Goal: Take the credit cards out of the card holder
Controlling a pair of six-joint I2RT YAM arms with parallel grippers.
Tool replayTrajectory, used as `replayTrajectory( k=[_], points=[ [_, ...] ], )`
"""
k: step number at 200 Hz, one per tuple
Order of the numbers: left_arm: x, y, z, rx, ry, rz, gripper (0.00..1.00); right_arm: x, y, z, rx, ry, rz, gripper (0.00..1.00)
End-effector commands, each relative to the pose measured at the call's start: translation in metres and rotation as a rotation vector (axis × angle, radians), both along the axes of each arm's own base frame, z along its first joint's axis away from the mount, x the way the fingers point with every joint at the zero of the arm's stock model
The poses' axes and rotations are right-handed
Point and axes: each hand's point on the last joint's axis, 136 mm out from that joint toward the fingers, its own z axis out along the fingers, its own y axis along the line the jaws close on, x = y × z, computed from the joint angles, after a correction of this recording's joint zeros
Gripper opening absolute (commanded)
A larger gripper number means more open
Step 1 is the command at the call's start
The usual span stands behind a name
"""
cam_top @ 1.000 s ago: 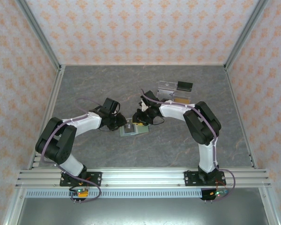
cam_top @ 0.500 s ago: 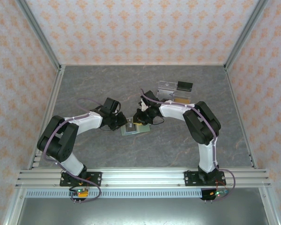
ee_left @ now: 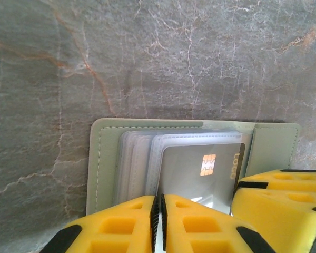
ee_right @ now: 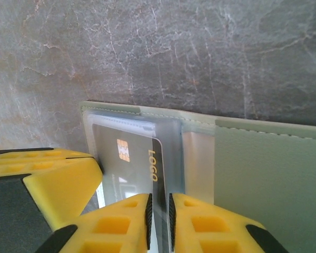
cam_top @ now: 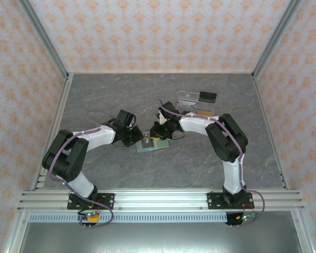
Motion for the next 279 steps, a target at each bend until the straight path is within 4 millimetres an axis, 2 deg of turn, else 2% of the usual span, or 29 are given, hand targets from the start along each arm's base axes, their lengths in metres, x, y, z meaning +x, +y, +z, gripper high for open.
replayTrajectory(
  k=[1,26,50,124,193,230,279],
  points=[
    [-0.009,0.005,-0.018,0.042,0.058,0.001,0.14,0.0,-0.001,-0.011,-0.006,0.013,0.001,0.19],
    [-0.009,0.005,-0.018,0.037,0.06,0.001,0.14,-0.001,0.003,-0.01,0.022,0.022,0.01,0.19],
    [-0.01,0.006,-0.018,0.043,0.059,0.001,0.14,-0.001,0.005,-0.005,0.046,0.009,0.009,0.15],
    [-0.008,0.01,-0.008,0.067,0.036,-0.002,0.19,0.006,-0.013,0.005,0.058,-0.049,-0.041,0.02],
    [-0.006,0.008,0.0,0.063,0.02,-0.023,0.17,0.005,-0.028,-0.003,0.002,-0.075,-0.079,0.0],
    [-0.005,0.004,0.001,0.05,0.02,-0.037,0.16,0.004,-0.027,-0.007,0.006,-0.063,-0.073,0.0],
    [0.006,-0.013,0.03,-0.034,-0.062,-0.083,0.16,0.005,-0.025,-0.006,0.018,-0.06,-0.078,0.04]
  ],
)
